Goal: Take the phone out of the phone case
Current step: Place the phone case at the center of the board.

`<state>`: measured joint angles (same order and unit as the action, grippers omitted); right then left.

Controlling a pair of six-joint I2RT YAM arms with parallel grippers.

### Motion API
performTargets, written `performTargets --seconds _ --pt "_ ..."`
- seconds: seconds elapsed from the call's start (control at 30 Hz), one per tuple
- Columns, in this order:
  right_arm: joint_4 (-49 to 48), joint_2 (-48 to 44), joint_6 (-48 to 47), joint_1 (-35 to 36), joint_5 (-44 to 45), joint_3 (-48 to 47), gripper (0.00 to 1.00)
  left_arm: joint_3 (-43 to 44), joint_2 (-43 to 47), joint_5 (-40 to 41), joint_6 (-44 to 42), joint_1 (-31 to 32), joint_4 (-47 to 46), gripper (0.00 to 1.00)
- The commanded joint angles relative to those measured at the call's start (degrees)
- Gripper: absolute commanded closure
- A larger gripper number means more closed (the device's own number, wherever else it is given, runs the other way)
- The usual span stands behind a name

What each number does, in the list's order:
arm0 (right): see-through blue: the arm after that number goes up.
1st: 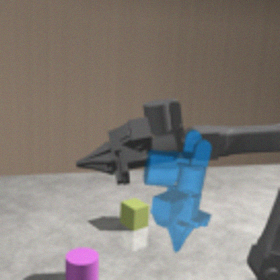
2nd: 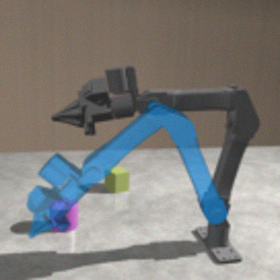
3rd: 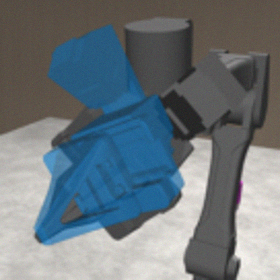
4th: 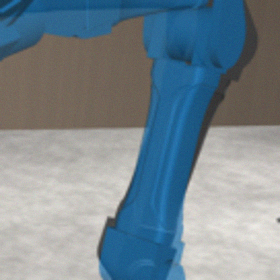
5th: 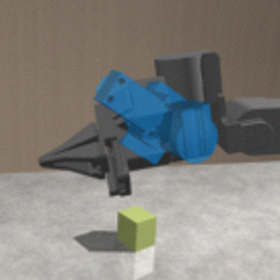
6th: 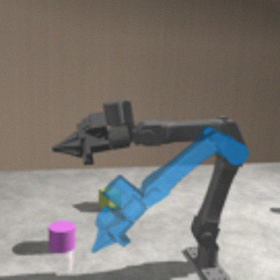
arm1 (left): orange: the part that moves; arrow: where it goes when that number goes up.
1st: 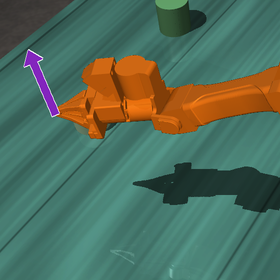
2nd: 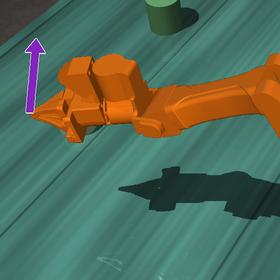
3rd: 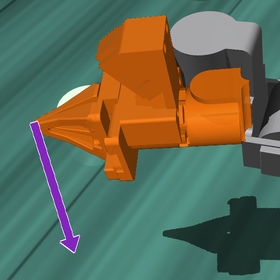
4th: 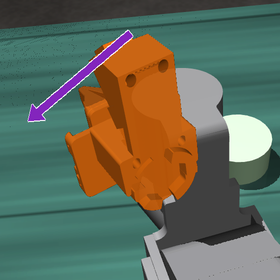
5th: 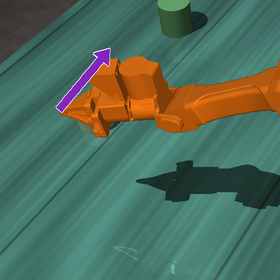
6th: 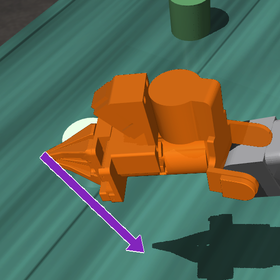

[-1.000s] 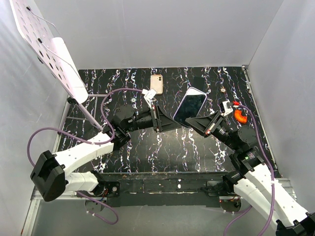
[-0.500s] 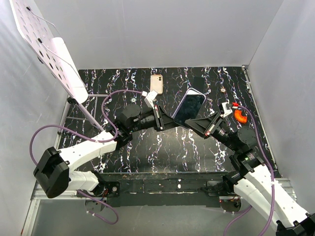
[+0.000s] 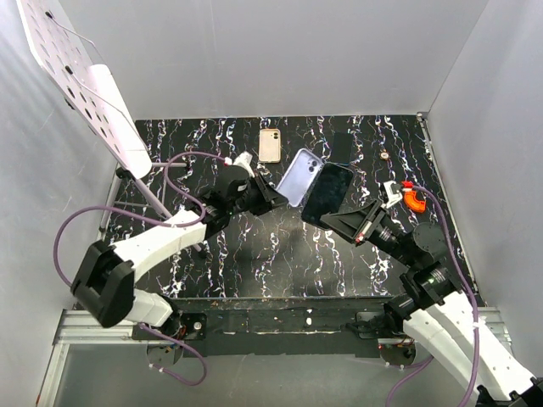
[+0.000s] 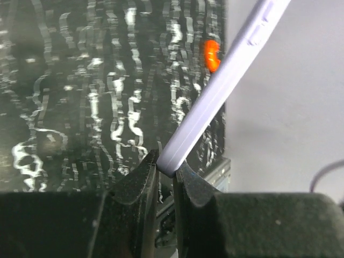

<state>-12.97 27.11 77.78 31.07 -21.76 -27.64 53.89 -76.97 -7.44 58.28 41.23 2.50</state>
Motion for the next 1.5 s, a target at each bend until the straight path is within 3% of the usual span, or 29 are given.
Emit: performTargets --seconds 0.0,0.27,0.73,0.97,1.13,1.27,1.47 --pt "3.46 -4.43 -4.56 -0.13 3.21 -4.70 0.99 -2.65 -5.37 -3.27 7.01 -3.26 -2.05 1.00" --pt "12.88 -7.95 -9.13 -0.13 7.08 -8.57 0.99 6.57 -19.60 0.94 10.26 -6.07 -5.66 1.00" --pt "21.76 -12.52 -10.19 -0.13 10.07 -11.47 0.99 37.41 -58.28 -9.00 40.84 -12.58 -26.75 1.00" --pt "24.57 -14.63 -10.72 -0.22 11.65 -12.26 0.99 43.14 -63.65 -6.18 44.54 -13.90 -23.51 1.00" --pt "24.93 -14.99 -10.81 -0.22 12.18 -11.83 0.99 46.58 -67.87 -10.75 49.82 -15.13 -22.10 1.00" --pt "24.84 -15.07 -10.80 -0.13 12.35 -11.65 0.99 42.18 -63.23 -7.51 46.23 -16.01 -17.73 1.00" --pt "23.26 -14.20 -10.37 -0.13 12.00 -10.68 0.99 42.35 -61.19 -8.20 42.88 -16.71 -11.91 1.00"
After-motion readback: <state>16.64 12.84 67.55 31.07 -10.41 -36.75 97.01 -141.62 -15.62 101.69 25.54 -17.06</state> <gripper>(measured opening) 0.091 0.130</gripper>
